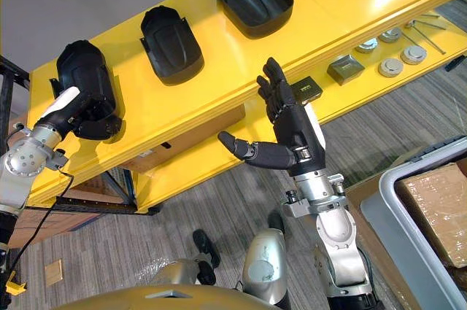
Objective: Walk over and take three plastic housings, then place them on the shelf
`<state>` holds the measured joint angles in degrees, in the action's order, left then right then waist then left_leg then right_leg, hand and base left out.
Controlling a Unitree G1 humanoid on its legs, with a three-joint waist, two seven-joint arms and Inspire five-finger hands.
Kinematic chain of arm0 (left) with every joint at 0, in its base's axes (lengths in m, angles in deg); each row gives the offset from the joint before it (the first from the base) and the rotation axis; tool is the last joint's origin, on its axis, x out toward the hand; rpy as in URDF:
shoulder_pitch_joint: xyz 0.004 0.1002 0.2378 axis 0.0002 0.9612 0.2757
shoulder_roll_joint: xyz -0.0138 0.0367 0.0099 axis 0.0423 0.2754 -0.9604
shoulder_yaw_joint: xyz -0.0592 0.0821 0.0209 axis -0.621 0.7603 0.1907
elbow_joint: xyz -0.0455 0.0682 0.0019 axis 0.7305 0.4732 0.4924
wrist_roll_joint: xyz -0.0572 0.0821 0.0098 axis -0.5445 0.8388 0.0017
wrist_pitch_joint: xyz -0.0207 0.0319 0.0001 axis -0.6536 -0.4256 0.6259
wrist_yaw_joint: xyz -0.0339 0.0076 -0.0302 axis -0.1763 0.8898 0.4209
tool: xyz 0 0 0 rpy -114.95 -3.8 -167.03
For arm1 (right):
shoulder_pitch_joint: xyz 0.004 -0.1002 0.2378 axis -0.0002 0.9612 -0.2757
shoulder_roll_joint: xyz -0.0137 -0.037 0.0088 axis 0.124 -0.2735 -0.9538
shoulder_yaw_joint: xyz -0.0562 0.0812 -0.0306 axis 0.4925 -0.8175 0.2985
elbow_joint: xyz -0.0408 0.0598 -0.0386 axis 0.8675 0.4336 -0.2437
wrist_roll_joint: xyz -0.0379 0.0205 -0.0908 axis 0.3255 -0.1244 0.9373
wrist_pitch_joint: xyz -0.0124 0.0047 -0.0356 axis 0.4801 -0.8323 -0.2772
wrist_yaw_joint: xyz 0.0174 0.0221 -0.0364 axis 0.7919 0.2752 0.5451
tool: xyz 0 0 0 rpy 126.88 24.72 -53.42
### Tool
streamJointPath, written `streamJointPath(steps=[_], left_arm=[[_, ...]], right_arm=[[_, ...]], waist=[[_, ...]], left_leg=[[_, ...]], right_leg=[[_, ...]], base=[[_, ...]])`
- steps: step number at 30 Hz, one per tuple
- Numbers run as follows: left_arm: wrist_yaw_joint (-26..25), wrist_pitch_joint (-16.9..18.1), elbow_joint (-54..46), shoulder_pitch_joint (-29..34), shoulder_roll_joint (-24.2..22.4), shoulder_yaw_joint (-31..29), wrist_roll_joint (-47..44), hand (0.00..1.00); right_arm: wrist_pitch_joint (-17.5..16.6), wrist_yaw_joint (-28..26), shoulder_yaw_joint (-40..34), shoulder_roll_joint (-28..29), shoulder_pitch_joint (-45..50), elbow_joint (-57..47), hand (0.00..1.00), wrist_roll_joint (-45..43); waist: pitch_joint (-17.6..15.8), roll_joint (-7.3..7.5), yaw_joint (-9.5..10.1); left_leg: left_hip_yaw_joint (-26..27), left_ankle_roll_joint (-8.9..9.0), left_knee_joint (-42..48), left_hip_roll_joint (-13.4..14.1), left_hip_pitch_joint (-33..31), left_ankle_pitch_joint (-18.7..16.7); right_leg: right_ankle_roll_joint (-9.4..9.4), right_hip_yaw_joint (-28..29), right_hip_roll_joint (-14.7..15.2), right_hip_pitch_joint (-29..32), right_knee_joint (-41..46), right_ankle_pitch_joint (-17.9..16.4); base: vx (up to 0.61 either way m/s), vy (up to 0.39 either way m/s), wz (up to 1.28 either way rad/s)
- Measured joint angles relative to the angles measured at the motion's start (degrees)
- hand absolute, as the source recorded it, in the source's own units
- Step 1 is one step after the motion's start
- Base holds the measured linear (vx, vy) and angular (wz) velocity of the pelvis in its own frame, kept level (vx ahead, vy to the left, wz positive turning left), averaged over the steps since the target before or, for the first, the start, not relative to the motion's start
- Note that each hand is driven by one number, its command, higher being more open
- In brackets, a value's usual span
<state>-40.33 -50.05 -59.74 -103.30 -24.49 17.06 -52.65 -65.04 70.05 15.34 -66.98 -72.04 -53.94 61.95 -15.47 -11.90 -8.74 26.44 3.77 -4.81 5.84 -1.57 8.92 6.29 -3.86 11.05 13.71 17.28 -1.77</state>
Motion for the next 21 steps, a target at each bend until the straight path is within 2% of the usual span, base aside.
streamJointPath(steps=[11,12,16,21], left_arm=[[-0.26,-0.1,1.43,0.0,-0.01,0.0,0.02,0.0],[-0.27,-0.15,1.96,0.0,-0.03,0.0,0.02,1.0],[-1.84,-0.72,2.18,-0.01,-0.07,-0.02,-0.01,1.0],[-5.0,-0.87,2.17,-0.03,-0.16,-1.25,0.03,1.0]], right_arm=[[0.04,0.5,0.34,-0.06,-0.56,-0.17,1.0,0.0],[0.04,0.51,0.35,-0.06,-0.57,-0.2,1.0,0.0],[0.04,0.55,0.35,-0.07,-0.58,-0.25,1.0,-0.01],[0.02,0.39,0.38,-0.07,-0.67,-2.49,1.0,0.0]], waist=[[0.05,0.06,0.42],[0.1,0.14,0.43],[0.45,0.66,0.47],[0.61,0.96,0.51]], left_leg=[[-0.63,0.09,-0.04,-0.53,-1.14,-0.25],[-0.59,0.05,-0.03,-0.54,-1.39,-0.22],[-0.58,-0.38,-0.02,-0.52,-1.68,0.12],[-0.56,0.05,-0.02,-0.58,-1.7,-0.19]], right_leg=[[0.3,-0.45,0.77,0.89,0.65,-0.06],[0.3,-0.4,0.78,1.19,0.73,-0.05],[0.27,-0.37,0.77,1.57,0.9,-0.06],[0.28,-0.29,0.81,1.63,0.9,-0.06]], base=[[0.02,-0.023,0.04],[0.04,-0.035,0.01],[0.04,-0.04,0.01],[0.02,-0.02,0.0]])
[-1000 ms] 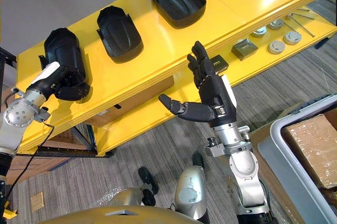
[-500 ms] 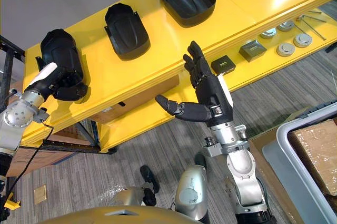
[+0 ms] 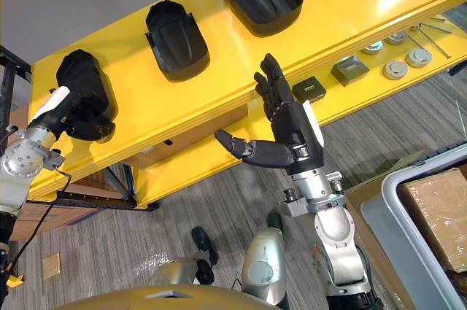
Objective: Walk over and take three plastic housings, then place them on the shelf
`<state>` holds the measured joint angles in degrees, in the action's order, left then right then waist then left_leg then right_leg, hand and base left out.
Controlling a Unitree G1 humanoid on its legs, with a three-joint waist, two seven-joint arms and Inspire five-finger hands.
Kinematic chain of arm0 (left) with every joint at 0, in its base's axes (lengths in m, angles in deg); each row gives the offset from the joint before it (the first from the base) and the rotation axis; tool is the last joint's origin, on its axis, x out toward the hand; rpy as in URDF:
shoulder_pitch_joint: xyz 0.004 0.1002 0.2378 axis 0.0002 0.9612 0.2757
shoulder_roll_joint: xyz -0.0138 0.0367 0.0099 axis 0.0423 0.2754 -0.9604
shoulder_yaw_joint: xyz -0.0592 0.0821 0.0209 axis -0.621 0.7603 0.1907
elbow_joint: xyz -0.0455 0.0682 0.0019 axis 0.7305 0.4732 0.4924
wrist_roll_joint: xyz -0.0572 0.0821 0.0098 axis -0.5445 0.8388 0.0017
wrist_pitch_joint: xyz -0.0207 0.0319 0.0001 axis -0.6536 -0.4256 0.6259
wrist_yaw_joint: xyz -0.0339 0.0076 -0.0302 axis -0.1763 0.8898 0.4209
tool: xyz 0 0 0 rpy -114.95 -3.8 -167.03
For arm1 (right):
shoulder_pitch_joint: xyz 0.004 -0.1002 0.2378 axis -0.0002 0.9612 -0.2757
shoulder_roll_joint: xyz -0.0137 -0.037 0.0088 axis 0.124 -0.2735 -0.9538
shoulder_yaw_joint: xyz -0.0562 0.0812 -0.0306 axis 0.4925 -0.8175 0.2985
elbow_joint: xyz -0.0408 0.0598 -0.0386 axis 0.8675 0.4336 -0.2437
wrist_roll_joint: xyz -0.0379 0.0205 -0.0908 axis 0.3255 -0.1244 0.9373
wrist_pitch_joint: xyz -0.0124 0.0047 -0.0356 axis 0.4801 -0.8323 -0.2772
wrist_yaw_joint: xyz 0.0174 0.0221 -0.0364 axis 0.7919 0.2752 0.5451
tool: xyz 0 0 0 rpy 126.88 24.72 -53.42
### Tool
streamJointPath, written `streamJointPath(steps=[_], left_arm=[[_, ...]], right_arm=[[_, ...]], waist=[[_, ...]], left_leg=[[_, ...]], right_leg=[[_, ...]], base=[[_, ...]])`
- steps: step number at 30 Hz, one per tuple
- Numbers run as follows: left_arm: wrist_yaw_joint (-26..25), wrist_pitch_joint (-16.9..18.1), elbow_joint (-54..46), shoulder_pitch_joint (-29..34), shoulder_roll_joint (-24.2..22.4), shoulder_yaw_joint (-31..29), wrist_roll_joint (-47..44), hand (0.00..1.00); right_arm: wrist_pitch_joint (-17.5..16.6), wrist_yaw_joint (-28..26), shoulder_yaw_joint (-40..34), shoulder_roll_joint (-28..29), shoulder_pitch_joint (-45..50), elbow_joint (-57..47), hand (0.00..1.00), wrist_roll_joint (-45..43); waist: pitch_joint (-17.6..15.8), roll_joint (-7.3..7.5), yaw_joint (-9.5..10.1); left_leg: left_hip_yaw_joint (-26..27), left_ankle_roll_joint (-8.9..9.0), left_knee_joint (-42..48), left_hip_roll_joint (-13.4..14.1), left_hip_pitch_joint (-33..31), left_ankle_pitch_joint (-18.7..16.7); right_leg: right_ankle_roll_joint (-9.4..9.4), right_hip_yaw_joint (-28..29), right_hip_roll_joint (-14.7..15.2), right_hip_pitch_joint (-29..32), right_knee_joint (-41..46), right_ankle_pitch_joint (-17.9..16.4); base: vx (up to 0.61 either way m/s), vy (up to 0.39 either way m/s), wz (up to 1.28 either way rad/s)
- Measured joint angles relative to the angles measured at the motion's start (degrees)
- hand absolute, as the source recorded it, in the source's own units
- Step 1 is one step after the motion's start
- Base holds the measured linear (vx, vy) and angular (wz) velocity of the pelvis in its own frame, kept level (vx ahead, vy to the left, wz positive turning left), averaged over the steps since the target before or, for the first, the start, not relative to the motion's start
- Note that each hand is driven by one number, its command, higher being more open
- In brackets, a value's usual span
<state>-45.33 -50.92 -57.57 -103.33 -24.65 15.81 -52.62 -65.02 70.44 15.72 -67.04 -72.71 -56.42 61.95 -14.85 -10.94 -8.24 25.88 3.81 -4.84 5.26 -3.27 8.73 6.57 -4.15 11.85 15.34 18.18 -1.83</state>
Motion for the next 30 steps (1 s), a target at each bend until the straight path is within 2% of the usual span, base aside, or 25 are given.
streamJointPath(steps=[5,12,15,23,25,28,30], left_arm=[[-3.58,1.08,0.0,-0.41,-0.3,-0.71,0.43,1.0],[-4.2,1.15,-0.01,-1.33,-0.3,-0.72,2.82,1.0],[-4.47,1.2,-0.01,-1.37,-0.29,-0.72,3.29,1.0],[-8.89,4.8,-0.64,-1.33,0.39,-0.73,5.31,1.0],[-8.88,4.81,-4.41,-0.02,1.54,-1.27,5.26,1.0],[-9.05,6.05,-16.16,5.48,2.72,-4.92,4.63,1.0],[-10.02,7.12,-22.04,8.79,2.71,-7.34,4.51,1.0]], right_arm=[[0.01,-0.04,0.08,0.0,-0.04,-0.21,1.0,-0.01],[0.01,-0.18,0.18,0.0,-0.02,-0.21,1.0,-0.02],[0.0,-0.34,0.48,0.0,0.06,-0.21,1.0,-0.01],[0.0,-0.54,0.58,0.01,0.48,0.01,1.0,-0.01],[-0.02,-0.57,0.56,0.02,0.65,0.24,1.0,0.0],[-0.02,-0.54,0.58,0.32,1.42,0.47,1.0,0.03],[-0.02,-0.58,0.59,0.69,1.72,0.74,1.0,0.21]], waist=[[0.04,0.09,0.04],[0.6,1.2,0.06],[0.61,1.21,0.07],[0.71,1.07,0.02],[1.05,1.01,-0.08],[2.67,0.96,0.34],[3.61,0.94,1.37]], left_leg=[[0.43,-0.02,-0.01,0.01,-0.27,-0.01],[0.41,-0.11,0.0,-0.03,-0.17,0.06],[0.38,-0.06,-0.02,-0.05,0.06,0.03],[-0.64,-0.04,-0.18,0.06,1.72,-0.06],[-1.38,-0.07,-0.2,0.13,1.99,-0.17],[-2.65,-0.15,-0.03,0.08,2.05,-0.23],[-2.93,-0.31,0.0,0.11,2.97,-0.1]], right_leg=[[0.16,0.33,-0.06,0.41,-0.11,0.15],[0.16,0.32,-0.02,0.34,-0.05,0.15],[0.17,0.3,0.0,0.11,-0.04,0.16],[0.26,-0.81,0.02,-2.68,-1.45,0.19],[0.28,-1.75,0.03,-3.92,-2.52,0.18],[0.68,-3.1,0.02,-5.58,-4.1,0.5],[0.82,-3.52,0.03,-7.09,-4.85,0.61]], base=[[0.05,-0.07,-0.03],[0.03,-0.037,0.0],[0.0,0.0,0.0],[0.01,-0.018,0.04],[0.03,-0.02,0.16],[0.07,-0.016,0.2],[0.09,-0.003,0.06]])
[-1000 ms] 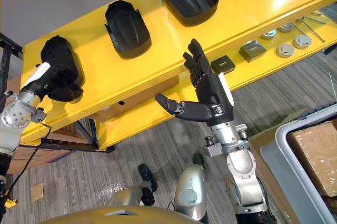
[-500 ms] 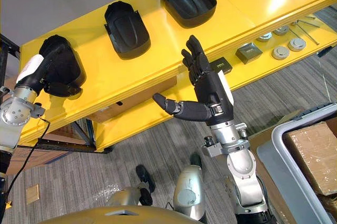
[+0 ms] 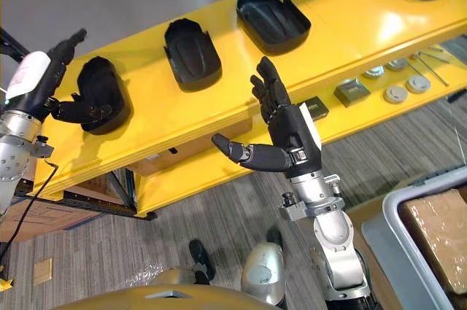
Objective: Walk over and take three plastic housings, then place them on the shelf
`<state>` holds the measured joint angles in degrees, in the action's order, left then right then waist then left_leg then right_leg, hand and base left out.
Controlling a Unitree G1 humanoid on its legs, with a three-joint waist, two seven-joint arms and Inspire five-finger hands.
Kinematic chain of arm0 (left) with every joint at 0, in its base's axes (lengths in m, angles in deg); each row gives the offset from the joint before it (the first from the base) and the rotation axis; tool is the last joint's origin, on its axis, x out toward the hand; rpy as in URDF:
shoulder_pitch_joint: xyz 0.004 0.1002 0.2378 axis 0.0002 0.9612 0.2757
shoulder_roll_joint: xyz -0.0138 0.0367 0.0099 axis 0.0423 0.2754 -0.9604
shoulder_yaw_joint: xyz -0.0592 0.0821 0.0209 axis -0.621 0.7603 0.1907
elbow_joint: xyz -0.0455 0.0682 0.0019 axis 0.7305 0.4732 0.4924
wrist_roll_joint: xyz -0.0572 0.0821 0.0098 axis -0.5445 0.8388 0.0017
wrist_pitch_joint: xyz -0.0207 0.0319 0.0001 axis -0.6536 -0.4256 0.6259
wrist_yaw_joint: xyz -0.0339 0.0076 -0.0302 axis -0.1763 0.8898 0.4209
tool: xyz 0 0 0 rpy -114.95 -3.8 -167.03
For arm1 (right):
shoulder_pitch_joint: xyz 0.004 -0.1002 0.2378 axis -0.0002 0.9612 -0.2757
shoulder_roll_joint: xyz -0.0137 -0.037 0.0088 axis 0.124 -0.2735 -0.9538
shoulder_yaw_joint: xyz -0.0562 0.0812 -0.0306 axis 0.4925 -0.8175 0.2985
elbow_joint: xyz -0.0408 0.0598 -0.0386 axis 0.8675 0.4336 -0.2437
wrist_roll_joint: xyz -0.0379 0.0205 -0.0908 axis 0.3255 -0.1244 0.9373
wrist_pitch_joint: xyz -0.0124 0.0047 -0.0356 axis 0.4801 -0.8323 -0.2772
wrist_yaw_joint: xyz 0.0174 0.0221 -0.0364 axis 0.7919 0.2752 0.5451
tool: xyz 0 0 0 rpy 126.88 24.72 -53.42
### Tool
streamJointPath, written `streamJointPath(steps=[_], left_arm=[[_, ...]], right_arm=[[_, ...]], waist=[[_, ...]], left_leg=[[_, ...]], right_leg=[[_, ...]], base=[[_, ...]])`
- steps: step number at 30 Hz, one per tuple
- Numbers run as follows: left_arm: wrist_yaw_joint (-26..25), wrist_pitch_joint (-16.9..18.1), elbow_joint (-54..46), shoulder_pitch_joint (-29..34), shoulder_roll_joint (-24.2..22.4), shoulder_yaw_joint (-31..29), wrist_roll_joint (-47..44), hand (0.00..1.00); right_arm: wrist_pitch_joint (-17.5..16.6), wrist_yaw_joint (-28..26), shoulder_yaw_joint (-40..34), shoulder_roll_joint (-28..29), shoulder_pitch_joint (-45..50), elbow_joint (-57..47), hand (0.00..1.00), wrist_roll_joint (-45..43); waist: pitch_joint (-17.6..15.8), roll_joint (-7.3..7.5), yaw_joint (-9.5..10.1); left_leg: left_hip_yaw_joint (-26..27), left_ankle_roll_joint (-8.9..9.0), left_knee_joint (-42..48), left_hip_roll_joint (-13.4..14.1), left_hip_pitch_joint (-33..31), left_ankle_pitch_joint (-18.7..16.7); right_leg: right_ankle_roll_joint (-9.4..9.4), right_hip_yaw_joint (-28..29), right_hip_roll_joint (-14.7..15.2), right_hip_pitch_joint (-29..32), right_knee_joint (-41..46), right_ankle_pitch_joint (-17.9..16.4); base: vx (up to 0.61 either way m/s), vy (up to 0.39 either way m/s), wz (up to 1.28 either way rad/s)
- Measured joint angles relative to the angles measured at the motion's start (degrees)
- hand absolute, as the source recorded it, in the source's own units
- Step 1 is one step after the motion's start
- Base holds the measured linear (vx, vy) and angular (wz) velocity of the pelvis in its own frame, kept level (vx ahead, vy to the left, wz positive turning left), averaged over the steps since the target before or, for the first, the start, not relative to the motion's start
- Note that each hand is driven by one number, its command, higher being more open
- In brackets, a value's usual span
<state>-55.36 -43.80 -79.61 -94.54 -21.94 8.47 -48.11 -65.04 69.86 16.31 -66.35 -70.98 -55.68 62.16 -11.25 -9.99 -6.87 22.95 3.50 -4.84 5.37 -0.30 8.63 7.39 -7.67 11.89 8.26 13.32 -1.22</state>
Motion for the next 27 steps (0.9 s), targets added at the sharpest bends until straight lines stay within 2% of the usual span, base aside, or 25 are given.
streamJointPath(steps=[3,5,7,10,12,13,15,18,20,22,25,27], left_arm=[[-1.05,1.93,-8.31,6.3,-0.94,-4.54,-4.44,1.0],[-1.06,2.82,-13.11,9.69,-4.82,-7.0,-8.56,1.0],[-1.15,3.5,-16.5,12.89,-10.98,-7.61,-11.56,1.0],[-1.78,3.46,-17.72,16.42,-17.66,-7.52,-13.86,1.0],[-3.65,3.08,-17.62,18.97,-24.58,-6.42,-16.06,1.0],[-3.92,2.9,-17.57,19.07,-26.21,-5.98,-16.78,1.0],[-6.56,2.29,-16.59,19.08,-30.36,-3.92,-20.08,1.0],[-8.76,1.05,-14.13,18.46,-32.54,-1.08,-21.97,1.0],[-9.68,0.66,-12.86,18.26,-33.19,0.2,-22.6,1.0],[-10.53,0.27,-11.69,17.29,-34.58,1.17,-22.83,1.0],[-11.71,0.1,-11.32,13.33,-34.6,2.18,-24.04,1.0],[-12.54,0.1,-10.7,10.88,-34.6,2.47,-24.1,1.0]], right_arm=[[-0.04,-0.15,-0.14,1.0,0.13,0.13,1.0,0.07],[-0.09,-0.6,-0.56,1.91,-0.07,0.15,1.0,0.03],[-0.13,-1.32,-0.41,2.07,-1.19,0.16,1.0,0.04],[-0.5,-0.69,1.68,2.77,-4.4,0.22,1.0,0.34],[-0.84,2.1,4.54,4.62,-8.72,0.35,1.0,2.85],[-0.86,2.91,5.25,5.17,-9.77,0.42,1.0,3.68],[-0.84,5.87,7.94,7.13,-14.85,2.25,1.0,8.46],[-0.01,7.44,11.58,8.5,-19.99,4.82,1.0,11.54],[0.88,7.75,13.03,8.6,-22.59,6.89,1.0,11.7],[2.55,7.99,13.7,8.71,-26.26,10.16,1.0,13.67],[4.31,8.95,13.74,8.78,-31.01,14.22,1.0,13.63],[5.48,8.95,13.82,8.79,-33.26,16.1,1.0,13.53]], waist=[[1.67,-0.21,0.81],[2.65,-0.42,1.91],[3.28,-0.57,2.91],[3.25,-0.37,4.0],[2.57,0.59,5.23],[2.31,0.92,5.35],[0.88,2.57,6.09],[-1.56,4.1,6.78],[-3.23,4.54,7.06],[-5.23,4.44,7.06],[-9.2,4.08,7.1],[-10.63,3.93,7.03]], left_leg=[[-1.32,0.32,0.0,0.19,0.99,-0.25],[-2.59,0.61,0.0,0.34,1.1,-0.45],[-4.17,1.38,-0.01,0.29,1.21,-1.04],[-5.54,1.46,-0.01,0.24,0.71,-0.93],[-6.61,1.57,0.01,0.24,-0.34,-0.53],[-6.99,1.64,0.01,0.23,-0.71,-0.39],[-8.44,1.48,0.02,0.26,-2.16,0.23],[-9.44,0.98,0.05,-0.08,-3.64,0.73],[-9.51,0.89,0.06,-0.46,-3.79,0.8],[-9.87,-0.34,0.09,-1.2,-4.87,1.75],[-10.32,-0.83,0.1,-2.23,-5.16,2.29],[-10.46,-0.89,0.09,-2.7,-5.25,2.35]], right_leg=[[0.05,-1.58,0.0,-2.58,-1.98,0.02],[0.11,-2.71,-0.13,-3.75,-3.21,0.05],[0.29,-4.54,-0.15,-5.61,-5.19,0.12],[0.34,-5.83,-0.23,-6.57,-6.76,0.88],[0.3,-6.8,-0.32,-6.41,-7.24,1.26],[0.26,-7.14,-0.35,-6.39,-7.48,1.39],[-0.09,-8.29,-0.46,-5.87,-7.6,1.74],[-0.13,-9.31,-0.04,-4.8,-6.84,1.75],[-0.25,-9.33,0.2,-4.15,-5.52,1.6],[-0.24,-9.36,1.14,-2.67,-3.39,1.26],[0.12,-9.33,2.75,-1.02,0.36,-0.3],[0.19,-9.21,3.48,-0.24,1.98,-1.0]], base=[[0.06,0.018,0.17],[0.01,0.014,0.26],[-0.02,0.024,0.31],[-0.01,0.017,0.21],[-0.02,0.009,0.24],[-0.02,-0.001,0.32],[-0.02,-0.002,0.3],[-0.01,0.005,0.19],[0.0,0.01,0.1],[0.02,0.017,0.12],[-0.01,0.022,0.12],[-0.04,0.016,0.07]])
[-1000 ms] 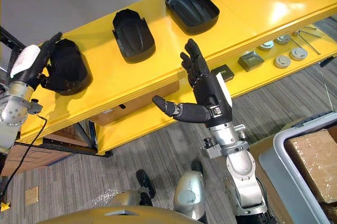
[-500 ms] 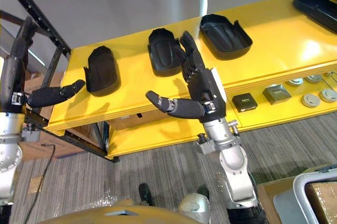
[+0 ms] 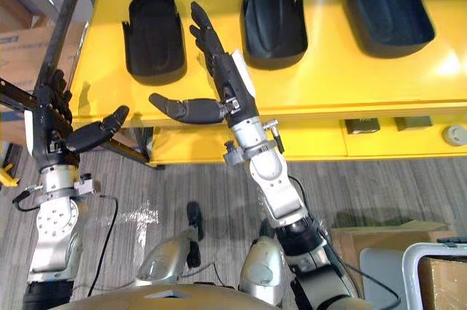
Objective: Walk over and take three plastic housings, then place them on the shelf
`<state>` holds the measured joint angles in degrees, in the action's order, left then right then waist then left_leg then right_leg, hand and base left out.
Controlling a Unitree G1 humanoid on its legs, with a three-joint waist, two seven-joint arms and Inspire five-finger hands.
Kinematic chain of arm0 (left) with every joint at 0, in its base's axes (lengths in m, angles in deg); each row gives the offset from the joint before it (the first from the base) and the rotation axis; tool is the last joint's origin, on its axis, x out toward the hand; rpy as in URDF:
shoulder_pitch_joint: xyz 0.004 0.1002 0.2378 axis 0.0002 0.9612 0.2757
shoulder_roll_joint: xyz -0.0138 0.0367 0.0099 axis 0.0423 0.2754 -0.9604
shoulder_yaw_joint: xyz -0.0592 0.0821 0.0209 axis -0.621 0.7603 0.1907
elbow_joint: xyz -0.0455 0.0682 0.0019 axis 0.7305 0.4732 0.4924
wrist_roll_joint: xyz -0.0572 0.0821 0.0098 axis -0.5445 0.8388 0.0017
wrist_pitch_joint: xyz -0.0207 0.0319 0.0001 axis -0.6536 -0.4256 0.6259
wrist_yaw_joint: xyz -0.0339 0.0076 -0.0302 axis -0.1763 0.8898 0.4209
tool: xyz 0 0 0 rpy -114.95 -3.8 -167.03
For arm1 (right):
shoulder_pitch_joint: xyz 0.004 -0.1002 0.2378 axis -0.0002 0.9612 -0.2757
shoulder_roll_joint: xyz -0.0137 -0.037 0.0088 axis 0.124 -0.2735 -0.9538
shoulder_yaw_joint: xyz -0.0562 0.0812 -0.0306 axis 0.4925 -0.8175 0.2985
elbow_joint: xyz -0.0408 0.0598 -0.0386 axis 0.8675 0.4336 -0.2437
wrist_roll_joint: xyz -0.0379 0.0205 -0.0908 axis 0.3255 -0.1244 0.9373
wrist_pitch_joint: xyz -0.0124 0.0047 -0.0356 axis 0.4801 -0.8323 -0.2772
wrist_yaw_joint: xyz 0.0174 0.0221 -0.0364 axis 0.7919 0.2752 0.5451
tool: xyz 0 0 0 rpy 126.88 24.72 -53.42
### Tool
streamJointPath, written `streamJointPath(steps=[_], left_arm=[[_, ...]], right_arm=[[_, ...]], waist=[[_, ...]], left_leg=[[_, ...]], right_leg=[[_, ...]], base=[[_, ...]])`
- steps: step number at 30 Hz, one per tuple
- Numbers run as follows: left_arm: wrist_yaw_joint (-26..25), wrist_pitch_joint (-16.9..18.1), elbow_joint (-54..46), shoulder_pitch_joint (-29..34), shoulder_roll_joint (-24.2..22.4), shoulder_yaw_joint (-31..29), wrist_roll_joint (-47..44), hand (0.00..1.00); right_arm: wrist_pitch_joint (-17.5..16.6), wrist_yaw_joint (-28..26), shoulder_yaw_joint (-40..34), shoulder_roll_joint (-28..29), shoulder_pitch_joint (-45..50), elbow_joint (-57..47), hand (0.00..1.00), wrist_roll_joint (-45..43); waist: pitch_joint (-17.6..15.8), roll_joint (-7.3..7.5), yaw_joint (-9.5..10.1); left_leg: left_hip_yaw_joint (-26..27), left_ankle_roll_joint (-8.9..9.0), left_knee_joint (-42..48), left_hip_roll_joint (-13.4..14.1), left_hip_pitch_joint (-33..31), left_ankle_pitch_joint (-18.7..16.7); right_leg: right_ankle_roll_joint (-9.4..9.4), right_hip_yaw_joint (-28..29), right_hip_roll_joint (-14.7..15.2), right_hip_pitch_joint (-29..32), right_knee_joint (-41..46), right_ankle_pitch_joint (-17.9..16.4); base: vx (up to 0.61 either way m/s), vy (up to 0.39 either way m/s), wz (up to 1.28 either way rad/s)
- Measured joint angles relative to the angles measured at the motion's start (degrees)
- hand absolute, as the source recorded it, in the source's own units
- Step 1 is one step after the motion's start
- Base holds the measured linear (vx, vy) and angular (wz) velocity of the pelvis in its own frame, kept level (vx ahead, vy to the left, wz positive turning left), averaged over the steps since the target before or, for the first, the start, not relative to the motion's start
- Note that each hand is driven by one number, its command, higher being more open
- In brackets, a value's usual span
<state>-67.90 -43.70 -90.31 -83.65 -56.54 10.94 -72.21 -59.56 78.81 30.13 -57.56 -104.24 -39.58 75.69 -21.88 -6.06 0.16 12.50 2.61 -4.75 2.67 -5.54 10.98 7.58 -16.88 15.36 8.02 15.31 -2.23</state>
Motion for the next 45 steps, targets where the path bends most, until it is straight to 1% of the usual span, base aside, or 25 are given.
streamJointPath(steps=[1,3,6,8,12,15,17,19,21,23,25,27,32,36,40,45], left_arm=[[-0.88,0.0,1.21,-2.62,0.02,0.4,0.0,1.0],[-2.24,0.0,2.35,-4.91,0.02,0.8,0.0,1.0],[-3.7,-0.05,4.3,-6.84,0.02,1.05,0.02,1.0],[-4.49,-0.04,4.79,-7.95,0.06,1.76,0.02,1.0],[-4.78,-0.23,6.98,-11.1,0.06,2.14,0.02,1.0],[-4.94,-0.42,8.11,-13.88,0.07,3.03,0.04,1.0],[-4.93,-0.65,8.53,-14.48,0.07,3.47,0.05,1.0],[-4.94,-1.61,9.06,-15.35,0.07,3.71,0.11,1.0],[-5.15,-1.84,10.51,-16.25,0.08,3.72,0.31,1.0],[-6.11,-2.98,12.76,-18.01,0.1,3.72,0.37,1.0],[-6.86,-3.76,13.52,-18.46,0.1,3.72,0.53,1.0],[-8.53,-5.22,14.63,-19.38,0.1,3.77,3.8,1.0],[-11.01,-7.51,16.0,-20.85,0.17,3.79,6.98,1.0],[-13.26,-7.84,18.03,-22.76,0.23,3.78,6.81,1.0],[-13.74,-7.73,19.68,-24.32,0.25,3.77,6.73,1.0],[-13.14,-5.85,19.87,-24.46,0.34,3.28,6.49,1.0]], right_arm=[[1.29,0.01,0.17,0.02,-1.42,0.77,1.0,-0.21],[1.89,-0.05,0.86,0.13,-2.4,1.04,1.0,-0.32],[2.33,-0.23,1.73,0.21,-2.47,1.1,1.0,-0.39],[2.55,-0.19,1.59,0.21,-2.53,1.1,1.0,-0.6],[4.24,-1.19,1.97,0.51,-3.92,2.7,1.0,-2.04],[4.42,-2.46,2.56,0.65,-4.99,3.82,1.0,-2.58],[5.18,-3.04,3.18,0.71,-5.64,4.55,1.0,-2.58],[5.92,-4.28,3.83,0.79,-6.03,5.11,1.0,-2.69],[5.93,-5.37,3.91,0.78,-6.45,5.67,1.0,-2.75],[6.22,-6.08,3.94,0.79,-6.9,6.21,1.0,-3.34],[6.51,-6.79,4.05,0.78,-6.97,6.21,1.0,-3.96],[6.72,-7.49,4.3,0.79,-7.36,6.28,1.0,-4.51],[6.92,-7.62,5.09,0.79,-7.8,6.64,1.0,-4.52],[7.21,-7.76,5.84,0.8,-8.42,7.02,1.0,-4.52],[7.88,-7.86,5.91,0.83,-8.88,7.08,1.0,-4.5],[7.87,-7.7,5.72,1.26,-9.74,7.09,1.0,-4.41]], waist=[[-1.12,-0.24,-0.05],[-1.5,-0.31,-0.17],[-1.98,-0.32,-0.52],[-2.36,-0.36,-0.39],[-2.66,-0.37,-0.68],[-2.68,-0.41,-0.94],[-2.7,-0.42,-1.28],[-2.8,-0.49,-1.65],[-3.2,-0.81,-1.96],[-3.76,-1.04,-1.98],[-4.01,-1.04,-2.01],[-4.05,-1.08,-2.01],[-4.06,-1.09,-2.07],[-4.06,-1.09,-2.08],[-4.08,-1.13,-2.02],[-4.12,-1.23,-2.02]], left_leg=[[-0.15,0.12,-0.01,-0.28,-0.07,-0.09],[-0.2,0.12,-0.01,-0.27,-0.94,-0.1],[-0.17,0.09,-0.01,-0.19,-1.22,-0.02],[0.25,0.01,0.0,-0.21,-1.28,0.04],[0.81,-0.15,-0.01,-0.31,-1.4,0.22],[0.91,0.07,-0.01,-0.22,-1.83,0.42],[0.98,0.05,-0.01,-0.21,-1.83,0.54],[1.21,-0.03,-0.01,-0.21,-1.82,0.73],[1.36,-0.03,-0.01,-0.22,-1.69,0.74],[1.54,0.04,-0.01,-0.21,-1.61,0.73],[1.7,0.15,-0.01,-0.21,-1.74,0.65],[1.88,0.16,-0.01,-0.21,-1.91,0.66],[1.88,0.19,-0.01,-0.22,-1.91,0.68],[1.89,0.3,-0.02,-0.3,-2.07,0.75],[1.87,0.4,-0.02,-0.27,-2.15,0.86],[1.88,0.44,-0.02,-0.25,-2.98,1.05]], right_leg=[[-0.11,-0.03,0.45,0.43,0.93,-0.52],[-0.47,0.03,0.55,1.61,1.66,-0.85],[-0.43,0.08,0.53,2.08,2.25,-0.83],[-0.43,0.75,0.59,2.82,3.04,-1.0],[-0.54,1.65,0.93,4.24,4.75,-1.95],[-0.73,1.88,1.04,5.34,5.96,-2.5],[-0.79,1.99,1.04,5.51,6.31,-2.66],[-0.91,2.32,1.04,5.86,6.68,-2.78],[-0.91,2.51,1.04,5.9,6.8,-2.78],[-0.97,2.8,1.04,6.15,7.11,-2.83],[-1.02,3.02,1.06,6.54,7.41,-2.87],[-1.07,3.21,1.09,6.95,7.73,-2.9],[-1.16,3.23,1.44,7.12,8.12,-3.03],[-1.16,3.38,1.49,7.72,9.02,-3.47],[-1.22,3.41,1.52,8.04,9.58,-3.74],[-1.25,3.45,1.5,9.01,9.77,-3.74]], base=[[-0.04,0.008,0.06],[-0.02,-0.01,0.05],[0.02,-0.043,0.0],[0.02,-0.035,-0.09],[0.01,-0.052,-0.07],[0.0,-0.06,-0.01],[0.01,-0.053,-0.02],[0.01,-0.055,-0.05],[0.01,-0.051,-0.05],[-0.01,-0.048,-0.06],[-0.01,-0.039,-0.04],[0.0,-0.061,-0.03],[0.01,-0.047,0.0],[0.0,-0.066,0.0],[0.0,-0.064,0.0],[0.01,-0.066,0.02]])
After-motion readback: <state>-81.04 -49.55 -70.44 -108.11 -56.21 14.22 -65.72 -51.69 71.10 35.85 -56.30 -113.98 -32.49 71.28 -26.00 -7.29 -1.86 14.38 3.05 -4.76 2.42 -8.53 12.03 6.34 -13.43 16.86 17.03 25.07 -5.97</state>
